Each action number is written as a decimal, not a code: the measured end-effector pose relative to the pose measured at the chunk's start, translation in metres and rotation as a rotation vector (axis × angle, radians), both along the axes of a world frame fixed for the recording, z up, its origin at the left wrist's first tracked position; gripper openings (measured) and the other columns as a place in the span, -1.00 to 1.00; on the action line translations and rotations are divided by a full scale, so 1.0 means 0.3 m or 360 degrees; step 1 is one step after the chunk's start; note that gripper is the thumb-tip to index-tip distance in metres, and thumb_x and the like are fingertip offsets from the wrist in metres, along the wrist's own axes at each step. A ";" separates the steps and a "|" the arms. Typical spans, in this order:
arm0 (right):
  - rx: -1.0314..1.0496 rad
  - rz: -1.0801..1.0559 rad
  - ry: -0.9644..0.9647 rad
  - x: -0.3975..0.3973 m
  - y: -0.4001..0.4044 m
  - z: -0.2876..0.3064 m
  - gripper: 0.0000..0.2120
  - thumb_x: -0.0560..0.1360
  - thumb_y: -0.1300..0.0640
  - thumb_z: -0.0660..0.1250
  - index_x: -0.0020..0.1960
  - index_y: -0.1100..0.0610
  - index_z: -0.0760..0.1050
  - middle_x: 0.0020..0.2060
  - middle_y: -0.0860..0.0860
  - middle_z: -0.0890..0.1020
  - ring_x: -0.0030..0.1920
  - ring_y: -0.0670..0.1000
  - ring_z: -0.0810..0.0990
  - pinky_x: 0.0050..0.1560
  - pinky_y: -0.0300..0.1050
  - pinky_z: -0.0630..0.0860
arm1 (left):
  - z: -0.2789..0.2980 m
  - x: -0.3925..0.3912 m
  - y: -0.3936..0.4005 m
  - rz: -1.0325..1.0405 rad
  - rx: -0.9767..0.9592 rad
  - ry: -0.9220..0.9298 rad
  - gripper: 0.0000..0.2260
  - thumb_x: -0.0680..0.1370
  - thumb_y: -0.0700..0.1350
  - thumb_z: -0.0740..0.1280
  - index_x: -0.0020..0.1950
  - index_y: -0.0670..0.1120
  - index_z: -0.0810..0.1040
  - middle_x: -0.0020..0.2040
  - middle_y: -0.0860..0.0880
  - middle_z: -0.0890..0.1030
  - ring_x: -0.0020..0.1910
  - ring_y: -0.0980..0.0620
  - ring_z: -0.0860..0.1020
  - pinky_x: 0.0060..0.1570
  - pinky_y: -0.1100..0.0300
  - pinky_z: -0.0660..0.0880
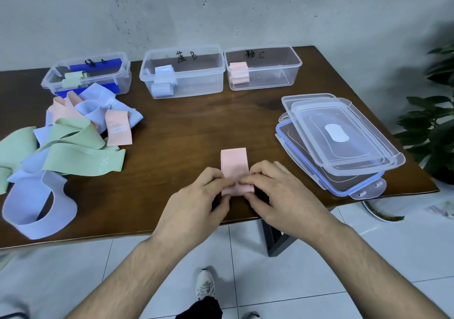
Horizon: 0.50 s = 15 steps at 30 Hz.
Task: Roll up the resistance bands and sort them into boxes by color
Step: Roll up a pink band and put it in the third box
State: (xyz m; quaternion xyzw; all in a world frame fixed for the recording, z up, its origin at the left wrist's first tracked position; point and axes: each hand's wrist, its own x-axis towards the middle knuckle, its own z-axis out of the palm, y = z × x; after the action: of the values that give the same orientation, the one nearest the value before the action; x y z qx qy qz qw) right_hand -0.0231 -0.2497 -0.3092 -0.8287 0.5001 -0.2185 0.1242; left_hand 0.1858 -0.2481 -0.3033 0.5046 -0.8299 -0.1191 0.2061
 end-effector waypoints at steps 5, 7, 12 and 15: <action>0.0016 -0.0003 -0.0062 0.014 0.000 -0.004 -0.78 0.58 0.08 0.35 0.21 -0.08 0.53 0.09 -0.22 0.48 0.02 -0.11 0.45 0.03 -0.21 0.47 | -0.002 0.002 -0.013 0.0003 0.0051 -0.0024 -0.78 0.61 0.01 0.26 0.24 0.10 0.55 0.14 0.24 0.39 -0.41 0.18 0.43 -0.45 0.37 0.24; 0.0060 -0.0021 -0.0120 0.016 -0.003 -0.008 -0.80 0.58 0.09 0.34 0.20 -0.07 0.54 0.10 -0.21 0.49 0.05 -0.10 0.49 0.03 -0.18 0.50 | -0.002 0.004 -0.015 -0.0014 0.0042 -0.0007 -0.77 0.61 0.00 0.28 0.26 0.09 0.54 0.14 0.23 0.42 -0.40 0.14 0.43 -0.47 0.37 0.28; 0.0139 -0.0028 -0.0132 0.018 -0.018 0.004 -0.78 0.61 0.04 0.29 0.24 -0.06 0.54 0.13 -0.22 0.51 0.12 -0.13 0.50 0.11 -0.20 0.50 | -0.003 0.009 -0.013 -0.0008 0.0018 0.0087 -0.80 0.57 -0.05 0.35 0.19 0.10 0.53 0.14 0.22 0.47 -0.33 0.06 0.46 -0.43 0.15 0.48; 0.0129 -0.0022 -0.0101 0.018 -0.023 0.007 -0.78 0.61 0.04 0.31 0.25 -0.05 0.55 0.13 -0.21 0.51 0.10 -0.12 0.49 0.12 -0.17 0.50 | -0.009 0.008 -0.022 0.0019 -0.0003 0.0111 -0.81 0.57 -0.08 0.36 0.17 0.09 0.55 0.12 0.22 0.50 -0.28 0.05 0.46 -0.39 0.12 0.51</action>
State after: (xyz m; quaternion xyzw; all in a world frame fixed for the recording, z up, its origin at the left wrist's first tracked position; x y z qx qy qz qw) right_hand -0.0177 -0.2567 -0.3071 -0.8121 0.5101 -0.2252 0.1720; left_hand 0.1882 -0.2549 -0.3061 0.5050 -0.8192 -0.1348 0.2362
